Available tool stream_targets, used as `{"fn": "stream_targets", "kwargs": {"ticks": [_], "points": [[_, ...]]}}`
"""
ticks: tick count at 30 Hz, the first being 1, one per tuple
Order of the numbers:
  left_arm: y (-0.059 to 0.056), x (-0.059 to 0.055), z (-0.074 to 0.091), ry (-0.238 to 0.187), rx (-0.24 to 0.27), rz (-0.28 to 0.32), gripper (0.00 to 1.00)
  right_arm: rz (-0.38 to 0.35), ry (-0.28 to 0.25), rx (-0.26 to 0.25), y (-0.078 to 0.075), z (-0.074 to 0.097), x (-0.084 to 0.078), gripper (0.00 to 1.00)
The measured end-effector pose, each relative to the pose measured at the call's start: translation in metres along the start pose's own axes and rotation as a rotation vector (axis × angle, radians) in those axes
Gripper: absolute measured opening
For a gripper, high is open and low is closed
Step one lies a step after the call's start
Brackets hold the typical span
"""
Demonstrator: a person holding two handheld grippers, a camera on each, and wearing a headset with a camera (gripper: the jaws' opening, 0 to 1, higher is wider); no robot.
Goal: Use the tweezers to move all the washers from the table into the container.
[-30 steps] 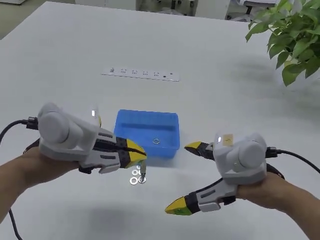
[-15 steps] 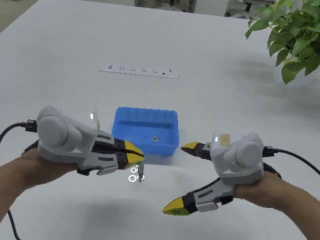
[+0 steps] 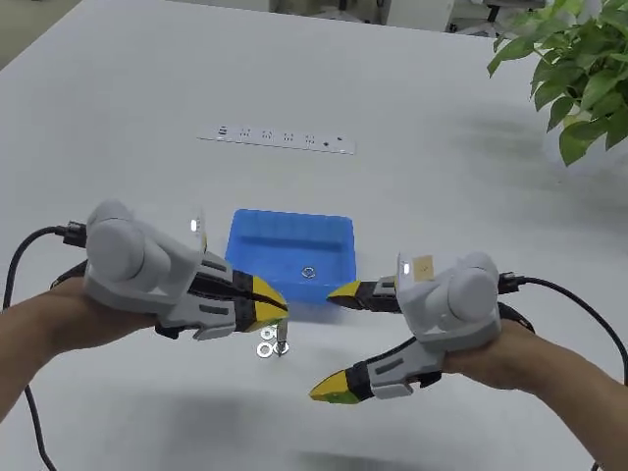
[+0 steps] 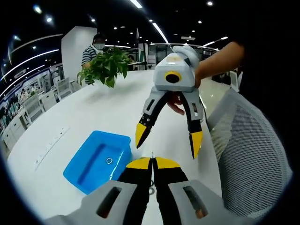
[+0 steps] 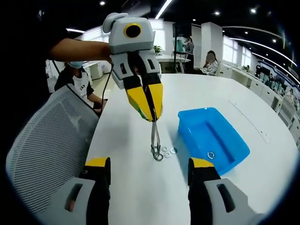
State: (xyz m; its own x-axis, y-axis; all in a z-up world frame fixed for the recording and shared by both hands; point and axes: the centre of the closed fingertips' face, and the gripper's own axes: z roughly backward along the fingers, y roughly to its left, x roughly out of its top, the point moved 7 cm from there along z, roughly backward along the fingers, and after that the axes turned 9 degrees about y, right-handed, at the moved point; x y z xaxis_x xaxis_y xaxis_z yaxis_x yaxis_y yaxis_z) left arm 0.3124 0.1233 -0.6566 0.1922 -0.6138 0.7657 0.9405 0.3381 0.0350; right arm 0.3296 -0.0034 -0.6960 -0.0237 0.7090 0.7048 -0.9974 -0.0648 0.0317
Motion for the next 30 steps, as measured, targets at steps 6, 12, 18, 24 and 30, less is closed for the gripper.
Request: {"fn": "stream_targets", "kwargs": {"ticks": [6, 12, 18, 24, 30], "points": [[0.002, 0.001, -0.001, 0.024, -0.027, -0.028, 0.05, 0.060, 0.002, 0.024, -0.001, -0.007, 0.007, 0.50], [0.004, 0.001, 0.000, 0.052, -0.044, -0.044, 0.05, 0.110, 0.034, 0.038, -0.004, -0.015, 0.011, 0.36], [0.005, 0.001, -0.001, 0.067, -0.058, -0.057, 0.05, 0.124, 0.043, 0.050, -0.007, -0.023, 0.015, 0.29], [0.006, 0.001, -0.003, 0.073, -0.065, -0.058, 0.05, 0.139, 0.055, 0.067, -0.008, -0.031, 0.017, 0.23], [0.007, 0.001, -0.004, 0.084, -0.072, -0.061, 0.05, 0.155, 0.066, 0.061, -0.010, -0.036, 0.019, 0.17]]}}
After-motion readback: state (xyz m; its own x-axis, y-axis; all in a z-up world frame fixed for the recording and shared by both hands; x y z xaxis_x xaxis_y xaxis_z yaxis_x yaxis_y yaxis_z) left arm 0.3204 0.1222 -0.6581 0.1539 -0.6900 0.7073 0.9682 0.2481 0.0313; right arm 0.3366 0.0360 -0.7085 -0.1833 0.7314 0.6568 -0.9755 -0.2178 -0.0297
